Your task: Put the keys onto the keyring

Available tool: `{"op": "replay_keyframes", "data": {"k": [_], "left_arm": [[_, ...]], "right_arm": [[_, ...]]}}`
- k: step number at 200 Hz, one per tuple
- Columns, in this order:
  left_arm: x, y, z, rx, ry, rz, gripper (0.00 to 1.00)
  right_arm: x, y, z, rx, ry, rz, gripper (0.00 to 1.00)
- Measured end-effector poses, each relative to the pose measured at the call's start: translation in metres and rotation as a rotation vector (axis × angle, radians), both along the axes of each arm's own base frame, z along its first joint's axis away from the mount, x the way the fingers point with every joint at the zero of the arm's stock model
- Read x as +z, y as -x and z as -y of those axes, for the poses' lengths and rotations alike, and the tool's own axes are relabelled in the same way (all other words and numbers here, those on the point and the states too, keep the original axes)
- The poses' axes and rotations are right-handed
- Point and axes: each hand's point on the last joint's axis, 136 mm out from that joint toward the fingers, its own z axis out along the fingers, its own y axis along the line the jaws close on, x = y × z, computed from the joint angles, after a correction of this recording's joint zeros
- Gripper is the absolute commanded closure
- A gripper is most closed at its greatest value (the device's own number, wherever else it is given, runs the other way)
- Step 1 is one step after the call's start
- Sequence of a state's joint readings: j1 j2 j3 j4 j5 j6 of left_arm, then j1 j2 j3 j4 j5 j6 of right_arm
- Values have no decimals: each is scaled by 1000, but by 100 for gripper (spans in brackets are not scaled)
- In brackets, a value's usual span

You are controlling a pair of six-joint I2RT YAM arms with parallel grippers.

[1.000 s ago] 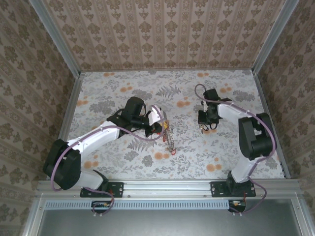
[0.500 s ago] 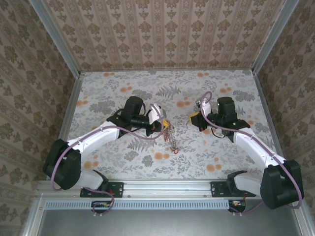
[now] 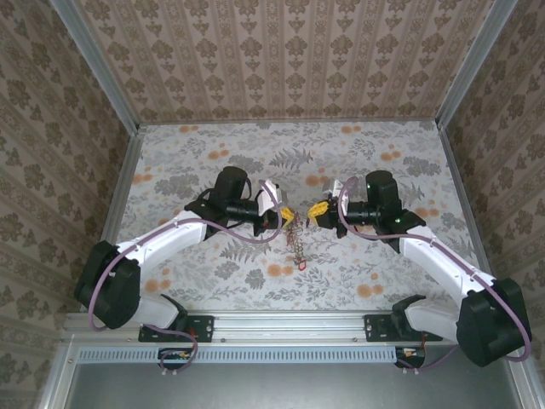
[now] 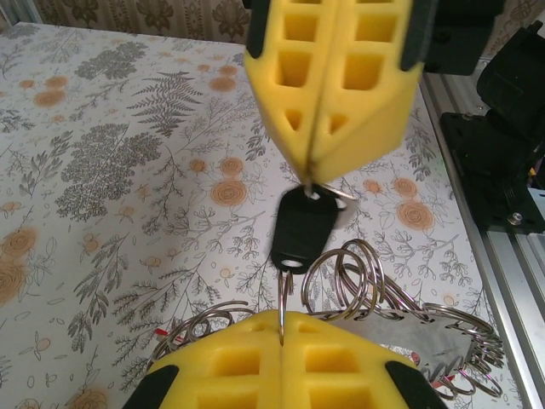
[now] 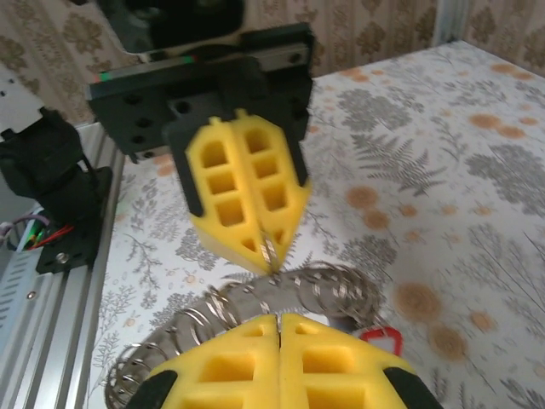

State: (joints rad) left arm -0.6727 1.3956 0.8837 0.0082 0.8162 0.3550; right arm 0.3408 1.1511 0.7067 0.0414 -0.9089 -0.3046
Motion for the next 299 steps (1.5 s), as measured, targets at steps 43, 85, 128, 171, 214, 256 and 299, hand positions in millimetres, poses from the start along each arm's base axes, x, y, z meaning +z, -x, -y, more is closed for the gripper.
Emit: {"op": "replay_keyframes", "data": {"k": [43, 85, 128, 171, 214, 256, 299], "left_arm": [[1, 1, 0, -4, 4, -13, 100], [1, 3, 1, -6, 6, -21, 100], [1, 3, 1, -8, 8, -26, 100], [1, 5, 2, -13, 8, -29, 100], [2, 5, 2, -12, 11, -29, 100], [0, 3, 2, -1, 8, -28, 100], [2, 1, 3, 2, 22, -9, 100]], "right_arm": [[3, 5, -12, 56, -14, 23, 100], [5, 6, -21, 94, -23, 22, 100], [9, 6, -29, 119, -30, 41, 100], [6, 4, -33, 109, -12, 61, 100], [3, -7, -33, 51, 27, 109, 100], [0, -12, -33, 22, 62, 153, 100], [2, -15, -29, -18, 77, 178, 99]]}}
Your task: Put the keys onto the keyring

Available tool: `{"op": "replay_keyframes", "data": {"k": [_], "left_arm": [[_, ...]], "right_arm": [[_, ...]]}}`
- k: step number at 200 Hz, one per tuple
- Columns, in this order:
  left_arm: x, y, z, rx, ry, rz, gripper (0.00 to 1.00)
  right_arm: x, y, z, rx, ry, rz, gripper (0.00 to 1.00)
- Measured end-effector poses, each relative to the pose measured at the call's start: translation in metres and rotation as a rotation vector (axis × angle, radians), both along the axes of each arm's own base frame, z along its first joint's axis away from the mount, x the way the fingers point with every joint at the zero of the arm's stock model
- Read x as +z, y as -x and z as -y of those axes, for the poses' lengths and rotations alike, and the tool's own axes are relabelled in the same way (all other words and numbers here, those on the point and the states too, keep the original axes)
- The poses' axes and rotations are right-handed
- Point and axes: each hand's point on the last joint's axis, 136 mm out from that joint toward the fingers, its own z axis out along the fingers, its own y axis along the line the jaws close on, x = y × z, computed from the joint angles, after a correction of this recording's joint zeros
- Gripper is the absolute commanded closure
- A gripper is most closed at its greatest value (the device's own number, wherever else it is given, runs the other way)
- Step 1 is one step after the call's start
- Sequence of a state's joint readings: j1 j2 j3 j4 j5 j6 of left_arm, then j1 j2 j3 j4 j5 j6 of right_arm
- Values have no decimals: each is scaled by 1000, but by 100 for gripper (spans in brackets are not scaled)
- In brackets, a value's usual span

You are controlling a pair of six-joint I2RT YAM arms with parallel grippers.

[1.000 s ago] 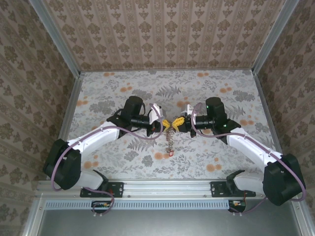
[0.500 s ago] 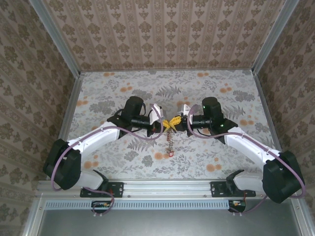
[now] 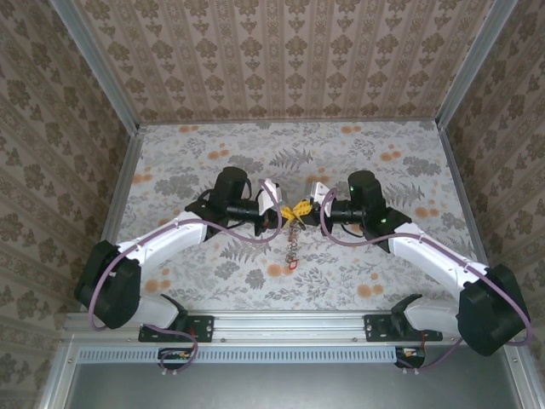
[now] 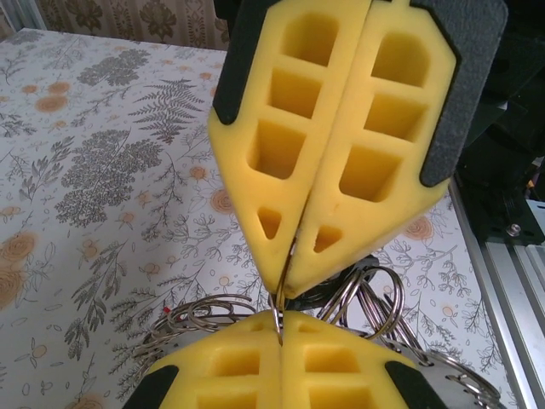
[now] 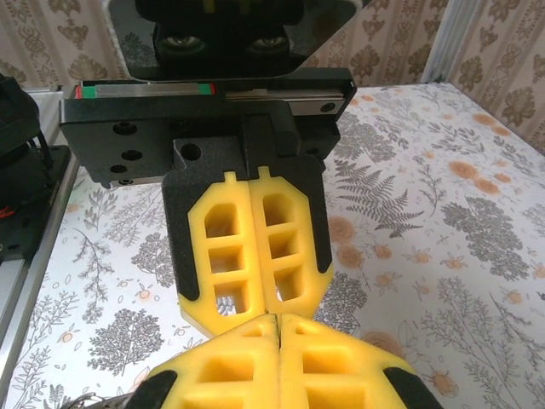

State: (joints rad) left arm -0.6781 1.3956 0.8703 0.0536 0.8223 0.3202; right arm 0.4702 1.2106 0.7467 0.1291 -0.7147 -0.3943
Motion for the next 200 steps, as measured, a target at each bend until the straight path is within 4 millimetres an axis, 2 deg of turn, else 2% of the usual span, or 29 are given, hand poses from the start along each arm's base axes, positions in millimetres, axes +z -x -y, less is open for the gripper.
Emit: {"op": "replay_keyframes", "data": {"k": [58, 200], "left_arm": [[-2, -1, 0, 8, -2, 0, 100], [0, -5, 2, 21, 23, 19, 100]], "right_arm": [[-4, -2, 3, -25, 7, -12, 93], [-9, -9, 10, -101, 10, -47, 96]]}}
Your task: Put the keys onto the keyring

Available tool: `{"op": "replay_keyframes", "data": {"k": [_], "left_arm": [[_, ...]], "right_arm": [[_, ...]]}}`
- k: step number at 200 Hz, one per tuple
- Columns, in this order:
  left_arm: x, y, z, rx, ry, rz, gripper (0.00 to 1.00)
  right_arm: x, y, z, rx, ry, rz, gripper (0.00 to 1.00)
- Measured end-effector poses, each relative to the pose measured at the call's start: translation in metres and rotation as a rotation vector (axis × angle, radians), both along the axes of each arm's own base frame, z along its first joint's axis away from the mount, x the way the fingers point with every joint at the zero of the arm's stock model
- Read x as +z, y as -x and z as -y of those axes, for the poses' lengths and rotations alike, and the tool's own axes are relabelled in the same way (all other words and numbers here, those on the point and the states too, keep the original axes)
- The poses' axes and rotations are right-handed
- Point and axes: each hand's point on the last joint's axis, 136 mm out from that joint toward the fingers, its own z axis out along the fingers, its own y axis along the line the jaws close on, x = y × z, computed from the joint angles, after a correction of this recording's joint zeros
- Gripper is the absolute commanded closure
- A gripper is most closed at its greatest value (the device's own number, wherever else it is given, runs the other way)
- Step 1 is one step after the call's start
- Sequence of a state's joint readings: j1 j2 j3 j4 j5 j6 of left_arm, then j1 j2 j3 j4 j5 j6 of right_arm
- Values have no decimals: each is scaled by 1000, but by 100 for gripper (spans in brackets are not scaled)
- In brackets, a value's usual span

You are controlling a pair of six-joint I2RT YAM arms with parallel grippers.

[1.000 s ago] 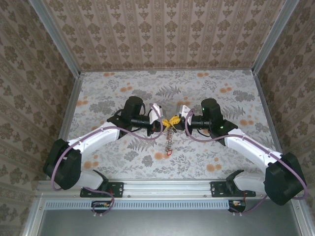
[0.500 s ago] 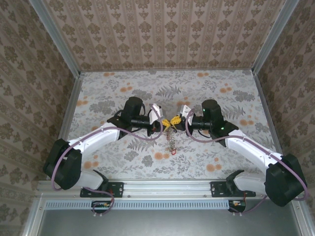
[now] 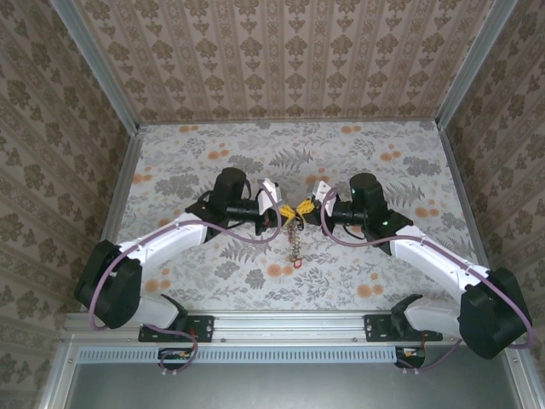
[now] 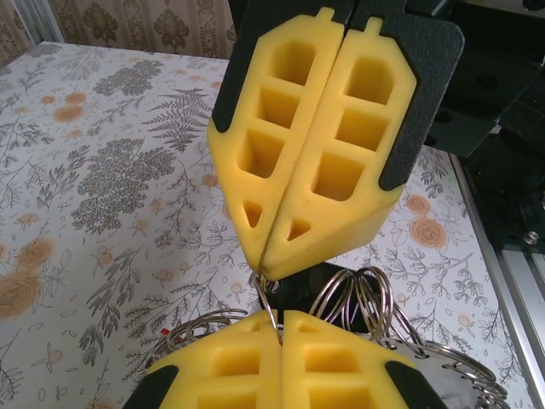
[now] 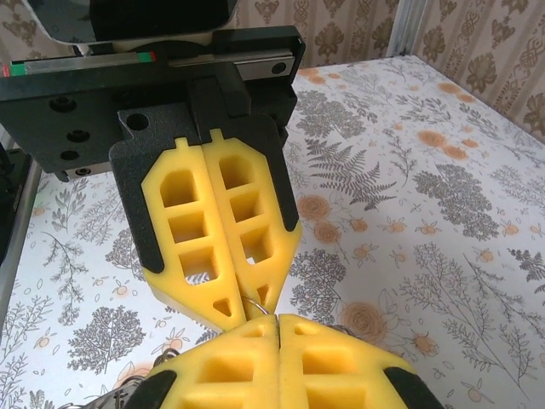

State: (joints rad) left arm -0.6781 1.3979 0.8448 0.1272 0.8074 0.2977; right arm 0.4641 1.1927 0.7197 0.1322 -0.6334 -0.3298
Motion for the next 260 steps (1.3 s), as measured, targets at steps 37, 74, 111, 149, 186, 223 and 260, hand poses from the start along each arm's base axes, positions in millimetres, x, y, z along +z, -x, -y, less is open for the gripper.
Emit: {"op": "replay_keyframes", "data": {"k": [37, 74, 111, 149, 186, 223, 260], "left_arm": [[-8, -5, 3, 20, 29, -18, 100], [-20, -9, 5, 53, 59, -40, 100], [-23, -15, 8, 72, 86, -47, 100], [-27, -16, 9, 79, 108, -54, 100], [-34, -16, 10, 82, 112, -66, 100], [-32, -16, 11, 79, 124, -65, 100], [-29, -10, 14, 51, 137, -62, 100]], "right_arm": [[-8, -7, 3, -52, -16, -61, 96], [-21, -13, 5, -87, -33, -125, 95], [-28, -25, 13, -146, -59, -184, 91], [-36, -29, 16, -166, -60, -222, 91], [-43, -30, 17, -178, -54, -250, 88], [-52, -35, 23, -208, -35, -271, 84], [-58, -38, 27, -222, -26, -286, 80]]}}
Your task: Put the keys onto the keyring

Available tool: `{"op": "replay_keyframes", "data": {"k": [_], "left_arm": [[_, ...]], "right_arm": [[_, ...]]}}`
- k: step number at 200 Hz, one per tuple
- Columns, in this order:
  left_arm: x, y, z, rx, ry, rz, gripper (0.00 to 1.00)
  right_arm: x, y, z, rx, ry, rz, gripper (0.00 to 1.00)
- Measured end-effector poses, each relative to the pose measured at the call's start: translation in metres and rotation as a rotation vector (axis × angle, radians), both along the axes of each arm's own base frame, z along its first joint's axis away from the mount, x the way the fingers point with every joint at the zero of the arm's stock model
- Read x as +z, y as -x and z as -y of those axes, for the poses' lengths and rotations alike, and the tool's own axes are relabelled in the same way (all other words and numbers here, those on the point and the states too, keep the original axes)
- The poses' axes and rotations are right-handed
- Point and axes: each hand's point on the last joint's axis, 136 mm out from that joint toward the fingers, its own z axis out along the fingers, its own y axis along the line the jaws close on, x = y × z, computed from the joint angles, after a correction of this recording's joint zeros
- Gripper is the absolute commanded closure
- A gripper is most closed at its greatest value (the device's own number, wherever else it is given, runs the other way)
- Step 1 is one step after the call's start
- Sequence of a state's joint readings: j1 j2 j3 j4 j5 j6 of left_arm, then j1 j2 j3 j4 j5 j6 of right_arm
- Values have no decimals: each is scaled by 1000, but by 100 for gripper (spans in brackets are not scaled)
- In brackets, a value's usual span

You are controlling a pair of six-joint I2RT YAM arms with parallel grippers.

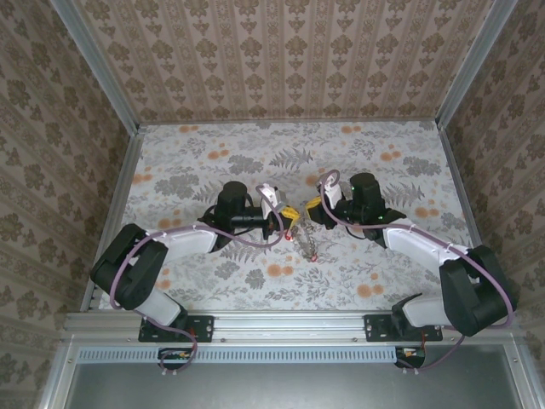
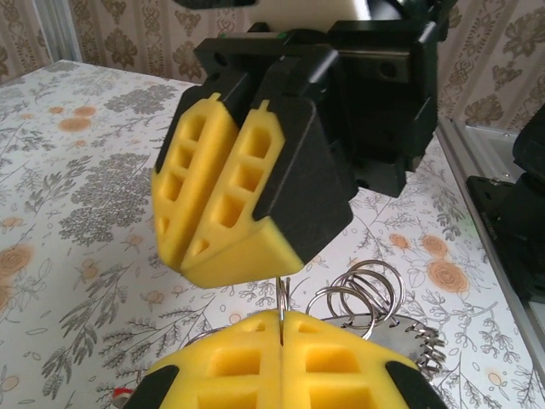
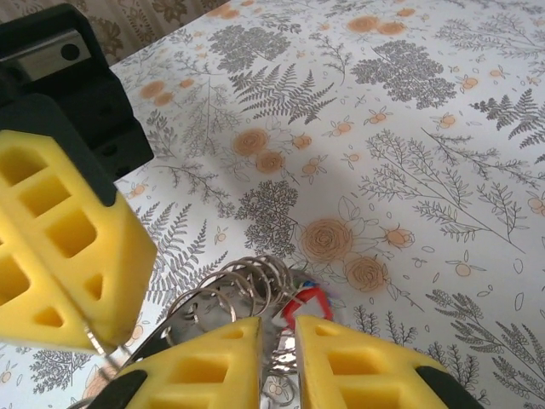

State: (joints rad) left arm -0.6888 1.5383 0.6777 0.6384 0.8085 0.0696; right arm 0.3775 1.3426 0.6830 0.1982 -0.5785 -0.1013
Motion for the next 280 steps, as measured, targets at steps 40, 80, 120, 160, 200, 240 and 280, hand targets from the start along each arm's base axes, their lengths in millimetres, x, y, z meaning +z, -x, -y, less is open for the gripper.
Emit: {"op": "replay_keyframes", "data": {"k": [40, 80, 120, 160, 200, 240, 280], "left_arm": [[1, 2, 1, -9, 3, -3, 100], [0, 3, 1, -10, 2, -4, 100], [-1, 8, 1, -37, 1, -19, 100], [2, 17, 0, -78, 5, -35, 100], [3, 23, 0, -107, 2, -54, 100], [8, 24, 2, -118, 8, -49, 100], [7, 25, 2, -119, 5, -53, 100]], "right_arm": [[-3, 1, 1, 1, 13, -3, 75], [13, -4, 17, -29, 40, 79, 68], [25, 19, 18, 129, 77, 165, 69], [25, 49, 8, 348, 94, 217, 74], [29, 60, 1, 432, 68, 266, 74], [24, 63, -2, 467, 55, 255, 72], [17, 63, -7, 483, 46, 236, 76]]}}
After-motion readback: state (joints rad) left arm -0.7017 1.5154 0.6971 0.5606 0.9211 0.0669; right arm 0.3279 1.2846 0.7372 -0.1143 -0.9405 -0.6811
